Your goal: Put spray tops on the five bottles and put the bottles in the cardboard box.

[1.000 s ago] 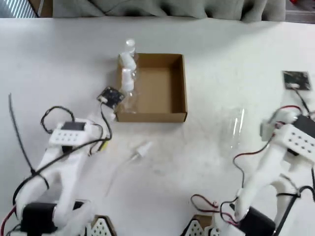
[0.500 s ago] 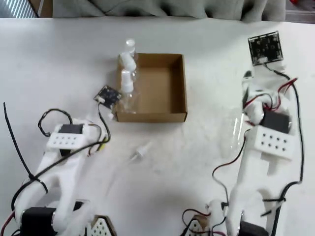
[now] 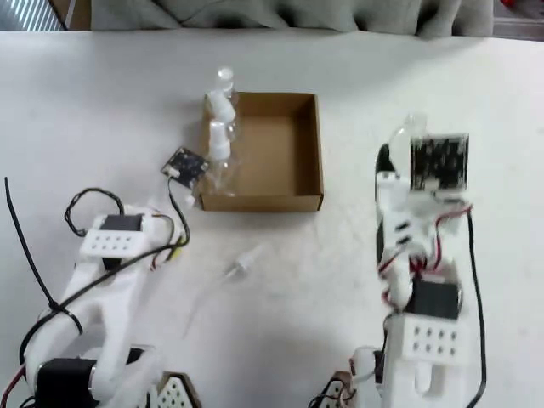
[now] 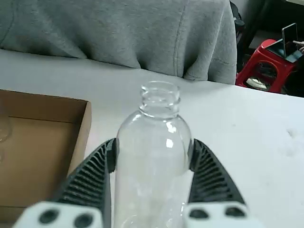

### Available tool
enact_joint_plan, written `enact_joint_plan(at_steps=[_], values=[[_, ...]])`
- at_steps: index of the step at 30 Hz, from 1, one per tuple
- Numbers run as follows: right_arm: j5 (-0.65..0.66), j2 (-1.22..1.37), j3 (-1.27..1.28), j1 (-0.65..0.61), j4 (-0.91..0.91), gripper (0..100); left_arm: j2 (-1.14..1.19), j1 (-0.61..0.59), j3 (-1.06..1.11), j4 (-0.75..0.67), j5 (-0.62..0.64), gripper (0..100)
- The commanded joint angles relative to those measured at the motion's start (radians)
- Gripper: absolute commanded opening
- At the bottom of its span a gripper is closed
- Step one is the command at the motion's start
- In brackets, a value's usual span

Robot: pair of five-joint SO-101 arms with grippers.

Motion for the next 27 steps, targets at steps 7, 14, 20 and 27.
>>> enact_joint_plan(at_steps=[7,14,20,27], values=[[-0.048,-0.479,0.354,-0.124,-0.157,1.6,-0.044,-0.013,-0.011,-0.014,0.014,2],[-0.216,-0.599,0.476,-0.124,-0.166,1.6,-0.044,-0.114,-0.095,-0.011,0.015,2],[-0.215,-0.61,0.543,-0.168,-0.162,1.6,-0.059,-0.179,-0.258,0.032,0.015,2],[-0.215,-0.61,0.594,-0.225,-0.16,1.6,-0.348,-0.091,-0.4,0.206,0.038,2]])
